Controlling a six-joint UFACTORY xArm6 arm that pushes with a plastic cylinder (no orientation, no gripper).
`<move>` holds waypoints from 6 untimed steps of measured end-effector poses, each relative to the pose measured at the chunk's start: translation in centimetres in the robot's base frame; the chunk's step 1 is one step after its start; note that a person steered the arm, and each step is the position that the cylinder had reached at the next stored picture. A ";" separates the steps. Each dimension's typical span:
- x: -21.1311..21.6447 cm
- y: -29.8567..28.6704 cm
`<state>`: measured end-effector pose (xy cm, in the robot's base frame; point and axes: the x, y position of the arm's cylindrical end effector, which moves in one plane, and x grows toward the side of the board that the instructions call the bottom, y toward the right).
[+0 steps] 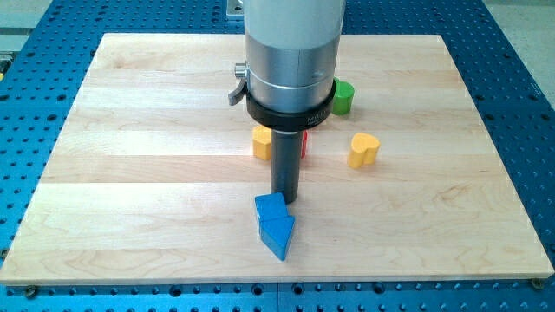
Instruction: Touch the bottom side of the heart
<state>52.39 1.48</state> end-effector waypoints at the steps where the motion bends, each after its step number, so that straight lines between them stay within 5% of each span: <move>1: -1.5 7.2; 2: -1.2 14.4; 3: -1.2 14.4; 6: -4.0 7.1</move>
